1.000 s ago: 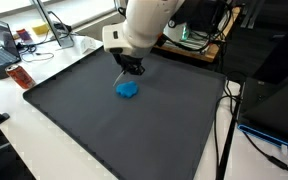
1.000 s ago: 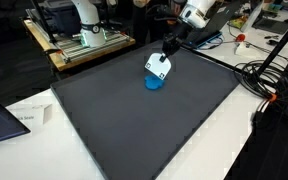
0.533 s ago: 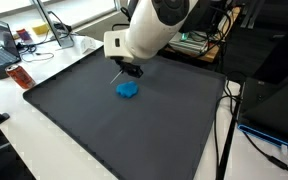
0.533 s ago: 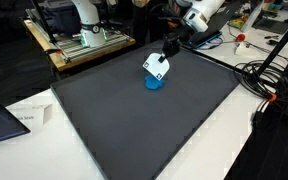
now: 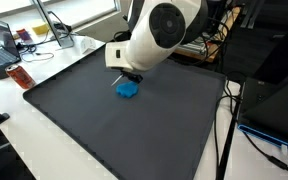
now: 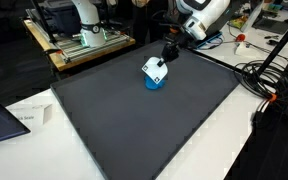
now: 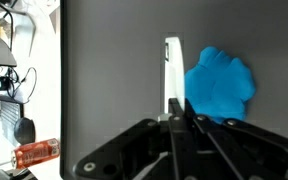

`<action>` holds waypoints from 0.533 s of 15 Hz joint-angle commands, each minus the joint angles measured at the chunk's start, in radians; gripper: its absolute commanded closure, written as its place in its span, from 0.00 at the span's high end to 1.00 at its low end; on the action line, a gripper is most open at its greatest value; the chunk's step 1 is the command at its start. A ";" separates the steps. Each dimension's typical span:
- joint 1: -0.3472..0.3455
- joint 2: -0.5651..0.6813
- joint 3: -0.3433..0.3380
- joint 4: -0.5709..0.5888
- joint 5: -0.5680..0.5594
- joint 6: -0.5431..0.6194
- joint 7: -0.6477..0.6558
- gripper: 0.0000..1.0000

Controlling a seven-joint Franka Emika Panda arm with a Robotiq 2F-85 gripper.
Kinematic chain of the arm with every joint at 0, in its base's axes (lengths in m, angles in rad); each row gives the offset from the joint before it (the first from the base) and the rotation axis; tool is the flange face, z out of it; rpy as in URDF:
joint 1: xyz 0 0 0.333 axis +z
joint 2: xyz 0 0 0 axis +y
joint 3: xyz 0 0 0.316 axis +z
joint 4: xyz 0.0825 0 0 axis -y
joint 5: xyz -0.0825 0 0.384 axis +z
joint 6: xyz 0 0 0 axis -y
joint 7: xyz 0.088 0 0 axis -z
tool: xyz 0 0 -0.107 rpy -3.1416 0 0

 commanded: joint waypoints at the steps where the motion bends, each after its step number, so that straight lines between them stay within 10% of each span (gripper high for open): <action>1: 0.019 0.003 -0.012 0.031 -0.035 0.005 0.021 0.01; 8: 0.004 -0.020 0.000 0.016 -0.106 0.138 0.056 0.01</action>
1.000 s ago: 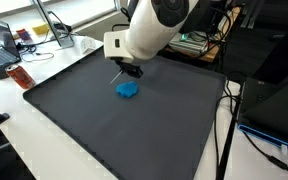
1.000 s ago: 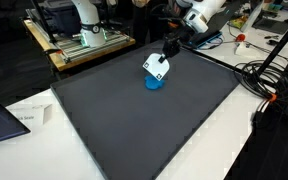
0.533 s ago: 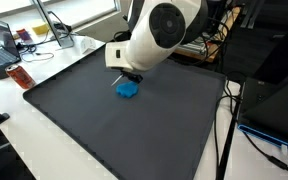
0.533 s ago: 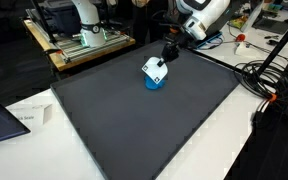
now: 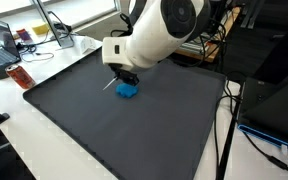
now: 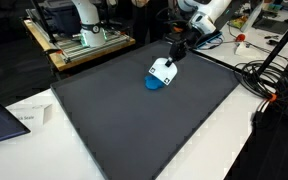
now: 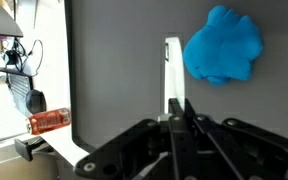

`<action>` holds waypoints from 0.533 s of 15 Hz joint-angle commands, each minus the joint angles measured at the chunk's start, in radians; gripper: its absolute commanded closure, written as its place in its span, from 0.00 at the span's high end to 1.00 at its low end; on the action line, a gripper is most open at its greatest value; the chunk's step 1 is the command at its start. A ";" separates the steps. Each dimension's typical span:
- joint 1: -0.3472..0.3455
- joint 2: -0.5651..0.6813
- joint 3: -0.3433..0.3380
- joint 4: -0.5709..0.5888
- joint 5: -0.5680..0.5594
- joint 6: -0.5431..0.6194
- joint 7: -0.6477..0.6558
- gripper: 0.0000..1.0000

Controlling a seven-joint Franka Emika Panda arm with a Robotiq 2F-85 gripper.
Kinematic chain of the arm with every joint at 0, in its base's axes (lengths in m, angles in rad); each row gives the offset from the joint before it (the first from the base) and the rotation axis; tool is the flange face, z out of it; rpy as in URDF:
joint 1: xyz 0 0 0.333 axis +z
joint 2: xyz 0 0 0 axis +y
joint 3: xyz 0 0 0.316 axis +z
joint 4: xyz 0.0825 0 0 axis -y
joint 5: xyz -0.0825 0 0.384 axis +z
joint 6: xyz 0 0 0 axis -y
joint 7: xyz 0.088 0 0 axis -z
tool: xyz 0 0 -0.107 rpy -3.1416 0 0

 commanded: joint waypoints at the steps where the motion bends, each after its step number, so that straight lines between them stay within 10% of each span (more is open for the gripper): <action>1: -0.011 -0.021 0.000 -0.022 -0.017 0.095 0.037 0.01; 8: -0.055 -0.051 0.000 -0.067 0.032 0.277 0.044 0.01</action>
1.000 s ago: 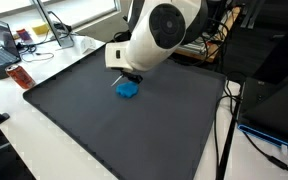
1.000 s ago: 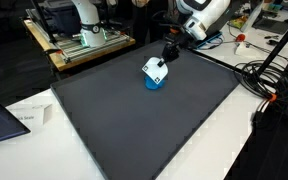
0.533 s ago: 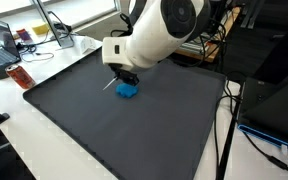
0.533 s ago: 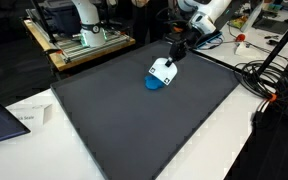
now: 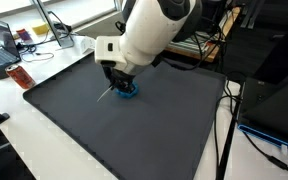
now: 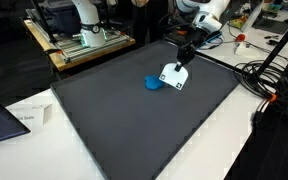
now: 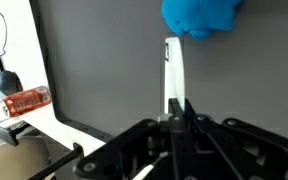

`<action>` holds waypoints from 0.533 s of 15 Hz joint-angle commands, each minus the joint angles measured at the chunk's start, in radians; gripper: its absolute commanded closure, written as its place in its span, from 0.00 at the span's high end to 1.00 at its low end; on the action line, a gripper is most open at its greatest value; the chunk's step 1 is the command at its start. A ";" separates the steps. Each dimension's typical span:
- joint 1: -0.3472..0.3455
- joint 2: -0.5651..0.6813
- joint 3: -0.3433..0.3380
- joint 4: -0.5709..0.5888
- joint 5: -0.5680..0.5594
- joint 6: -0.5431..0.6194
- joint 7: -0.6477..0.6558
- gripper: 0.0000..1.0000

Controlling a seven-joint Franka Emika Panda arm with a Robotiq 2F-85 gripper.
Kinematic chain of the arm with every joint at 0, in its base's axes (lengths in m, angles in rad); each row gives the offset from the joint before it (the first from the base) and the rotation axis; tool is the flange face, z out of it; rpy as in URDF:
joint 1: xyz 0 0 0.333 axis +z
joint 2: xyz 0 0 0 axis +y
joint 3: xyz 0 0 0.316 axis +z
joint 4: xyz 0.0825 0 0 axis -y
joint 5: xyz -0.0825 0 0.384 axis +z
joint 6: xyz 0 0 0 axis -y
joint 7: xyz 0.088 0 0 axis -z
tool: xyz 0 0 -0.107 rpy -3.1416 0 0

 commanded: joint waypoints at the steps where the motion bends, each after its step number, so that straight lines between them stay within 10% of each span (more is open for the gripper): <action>1: -0.039 -0.054 0.008 -0.071 0.041 0.102 0.004 0.01; 8: -0.100 -0.160 0.007 -0.191 0.207 0.202 -0.077 0.01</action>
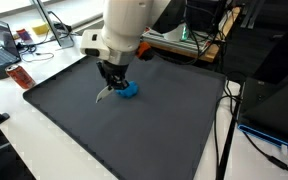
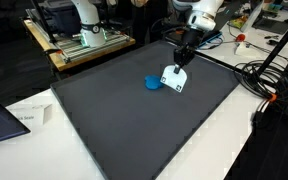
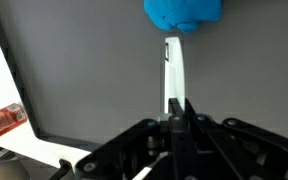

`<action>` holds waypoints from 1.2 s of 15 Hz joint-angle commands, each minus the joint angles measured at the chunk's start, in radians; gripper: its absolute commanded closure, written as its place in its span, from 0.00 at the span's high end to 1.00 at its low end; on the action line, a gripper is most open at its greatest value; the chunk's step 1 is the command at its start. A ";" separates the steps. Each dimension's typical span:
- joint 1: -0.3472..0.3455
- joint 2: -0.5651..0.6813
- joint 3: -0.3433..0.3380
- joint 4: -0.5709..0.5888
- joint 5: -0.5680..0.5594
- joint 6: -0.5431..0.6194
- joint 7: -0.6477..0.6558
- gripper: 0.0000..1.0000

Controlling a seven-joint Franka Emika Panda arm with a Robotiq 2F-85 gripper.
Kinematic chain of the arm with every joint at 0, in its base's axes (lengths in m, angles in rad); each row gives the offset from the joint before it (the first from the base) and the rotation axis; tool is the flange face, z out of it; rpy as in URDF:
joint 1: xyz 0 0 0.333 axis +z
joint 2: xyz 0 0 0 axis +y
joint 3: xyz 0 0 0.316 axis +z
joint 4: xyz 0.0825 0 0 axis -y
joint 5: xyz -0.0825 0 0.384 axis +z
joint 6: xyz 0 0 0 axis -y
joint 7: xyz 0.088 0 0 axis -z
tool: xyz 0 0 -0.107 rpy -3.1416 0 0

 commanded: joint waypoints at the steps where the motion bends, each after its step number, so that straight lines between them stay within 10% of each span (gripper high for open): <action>1: -0.028 -0.112 0.006 -0.113 0.091 0.047 -0.060 0.01; 18: -0.157 -0.198 0.061 -0.109 0.500 0.006 -0.429 0.01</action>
